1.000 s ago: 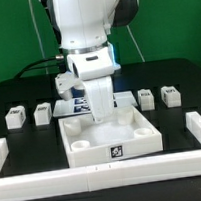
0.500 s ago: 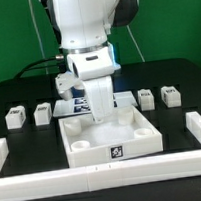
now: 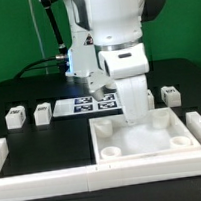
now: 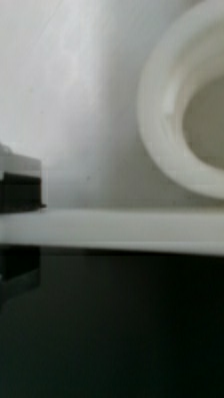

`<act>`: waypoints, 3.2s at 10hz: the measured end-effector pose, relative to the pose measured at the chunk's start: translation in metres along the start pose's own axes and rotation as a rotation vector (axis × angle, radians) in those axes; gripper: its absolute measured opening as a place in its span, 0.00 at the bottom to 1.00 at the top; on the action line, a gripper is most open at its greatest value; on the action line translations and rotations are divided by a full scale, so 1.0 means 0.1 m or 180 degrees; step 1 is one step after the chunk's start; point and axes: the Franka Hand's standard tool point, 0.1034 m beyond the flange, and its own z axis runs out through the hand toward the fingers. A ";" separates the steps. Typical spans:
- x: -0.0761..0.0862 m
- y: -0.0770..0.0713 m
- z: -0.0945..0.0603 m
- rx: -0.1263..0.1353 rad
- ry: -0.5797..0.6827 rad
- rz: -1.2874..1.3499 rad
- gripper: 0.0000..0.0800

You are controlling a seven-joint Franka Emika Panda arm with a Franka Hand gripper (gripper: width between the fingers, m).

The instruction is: Assemble square table

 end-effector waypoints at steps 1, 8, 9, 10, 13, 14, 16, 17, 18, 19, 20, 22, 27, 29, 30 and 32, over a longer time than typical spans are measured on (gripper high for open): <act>0.10 0.04 -0.02 0.0010 0.0008 0.0081 0.08; 0.19 0.06 0.09 0.0228 -0.0009 0.0160 0.08; 0.19 0.06 0.09 0.0229 -0.0009 0.0161 0.28; 0.19 0.06 0.09 0.0230 -0.0008 0.0162 0.45; 0.19 0.06 0.09 0.0230 -0.0008 0.0164 0.78; 0.19 0.06 0.09 0.0230 -0.0008 0.0164 0.78; 0.19 0.06 0.09 0.0230 -0.0008 0.0165 0.81; 0.19 0.06 0.09 0.0230 -0.0008 0.0165 0.81; 0.19 0.06 0.09 0.0230 -0.0008 0.0166 0.81; 0.19 0.06 0.09 0.0230 -0.0008 0.0166 0.81; 0.19 0.06 0.09 0.0230 -0.0008 0.0166 0.81; 0.23 0.04 -0.09 0.0221 -0.0068 0.0439 0.81; 0.81 -0.31 -0.58 0.0170 -0.0312 0.2114 0.81; 0.98 -0.32 -0.62 0.0133 -0.0328 0.2634 0.81; 1.03 -0.28 -0.60 0.0079 -0.0272 0.2829 0.81; 1.03 -0.28 -0.60 0.0065 -0.0273 0.3271 0.81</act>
Offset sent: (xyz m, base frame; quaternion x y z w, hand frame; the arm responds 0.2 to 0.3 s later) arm 0.0304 0.0298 -0.0040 0.0059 0.0296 0.0197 0.9994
